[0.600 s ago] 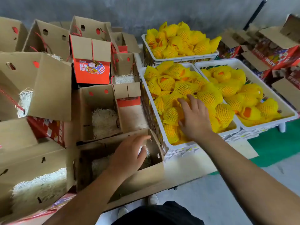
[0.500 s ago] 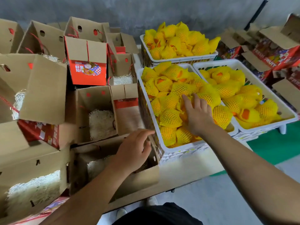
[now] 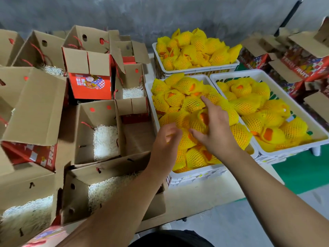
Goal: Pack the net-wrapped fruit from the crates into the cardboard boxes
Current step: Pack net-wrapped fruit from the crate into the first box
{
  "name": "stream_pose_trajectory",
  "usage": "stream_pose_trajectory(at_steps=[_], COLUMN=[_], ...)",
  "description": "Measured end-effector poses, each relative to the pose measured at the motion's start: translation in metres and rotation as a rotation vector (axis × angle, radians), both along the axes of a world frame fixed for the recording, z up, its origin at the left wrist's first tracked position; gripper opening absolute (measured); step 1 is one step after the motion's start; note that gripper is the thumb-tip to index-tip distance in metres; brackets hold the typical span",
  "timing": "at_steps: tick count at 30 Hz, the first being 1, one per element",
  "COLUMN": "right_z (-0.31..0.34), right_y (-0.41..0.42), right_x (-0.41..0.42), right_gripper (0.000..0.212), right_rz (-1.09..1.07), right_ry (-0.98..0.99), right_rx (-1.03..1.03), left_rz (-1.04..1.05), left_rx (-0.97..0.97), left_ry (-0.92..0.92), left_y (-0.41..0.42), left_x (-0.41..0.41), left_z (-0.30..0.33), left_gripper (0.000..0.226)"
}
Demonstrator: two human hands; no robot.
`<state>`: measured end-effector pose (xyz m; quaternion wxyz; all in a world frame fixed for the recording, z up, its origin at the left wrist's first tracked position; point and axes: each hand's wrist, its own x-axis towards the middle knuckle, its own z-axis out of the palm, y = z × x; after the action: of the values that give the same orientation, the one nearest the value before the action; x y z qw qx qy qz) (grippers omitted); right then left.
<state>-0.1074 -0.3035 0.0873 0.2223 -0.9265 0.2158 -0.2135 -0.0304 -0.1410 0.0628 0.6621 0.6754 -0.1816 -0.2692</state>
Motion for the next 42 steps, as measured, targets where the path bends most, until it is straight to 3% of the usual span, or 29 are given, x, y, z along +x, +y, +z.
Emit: stream_pose_trajectory(at_steps=[3, 6, 8, 10, 16, 20, 24, 28, 32, 34, 35, 37, 40, 42], right_z=[0.013, 0.015, 0.016, 0.016, 0.011, 0.012, -0.002, -0.033, -0.063, -0.077, -0.083, -0.094, -0.108, -0.121], right_y=[0.028, 0.058, 0.070, 0.077, 0.096, 0.121, 0.173, 0.210, 0.230, 0.244, 0.251, 0.265, 0.278, 0.284], right_x=[0.008, 0.023, 0.032, 0.038, 0.047, 0.058, 0.067, 0.073, 0.077, 0.085, 0.091, 0.108, 0.133, 0.147], right_gripper=[0.094, 0.074, 0.067, 0.069, 0.069, 0.078, 0.066, 0.062, 0.072, 0.075, 0.069, 0.064, 0.093, 0.070], right_rz=[0.054, 0.094, 0.137, 0.164, 0.252, 0.344, 0.551, 0.512, 0.529, 0.540, 0.527, 0.384, 0.022, -0.106], right_ry=[-0.320, -0.299, -0.241, -0.147, 0.039, 0.210, 0.210, 0.162, 0.408, 0.610, 0.700, 0.809, 0.913, 0.904], right_rx=[0.466, 0.727, 0.764, 0.673, 0.536, 0.411, 0.593, 0.707, 0.411, 0.373, 0.418, 0.750, 1.091, 1.161], left_rz=[0.042, -0.019, 0.036, 0.104, 0.228, 0.313, 0.406, 0.408, 0.418, 0.375, 0.361, 0.322, 0.236, 0.152], left_rx=[-0.193, -0.370, -0.396, -0.399, -0.350, -0.323, -0.268, -0.162, 0.198, 0.350, 0.400, 0.507, 0.727, 0.831], left_ry=[0.430, 0.619, 0.629, 0.629, 0.448, 0.419, 0.348, 0.299, -0.053, -0.292, -0.387, -0.505, -0.575, -0.635], left_y=[-0.008, 0.003, 0.015, 0.027, 0.056, 0.088, 0.136, 0.197, 0.243, 0.255, 0.260, 0.265, 0.271, 0.273], left_x=[0.001, 0.007, 0.013, 0.020, 0.032, 0.028, 0.033, 0.041, 0.030, 0.023, 0.021, 0.022, 0.025, 0.026], left_z=[0.018, 0.022, 0.022, 0.020, 0.019, 0.020, 0.016, 0.001, -0.022, -0.033, -0.038, -0.048, -0.060, -0.066], left_gripper=[0.045, 0.057, 0.056, 0.056, 0.040, 0.030, 0.030, 0.034, 0.025, 0.030, 0.032, 0.035, 0.032, 0.024])
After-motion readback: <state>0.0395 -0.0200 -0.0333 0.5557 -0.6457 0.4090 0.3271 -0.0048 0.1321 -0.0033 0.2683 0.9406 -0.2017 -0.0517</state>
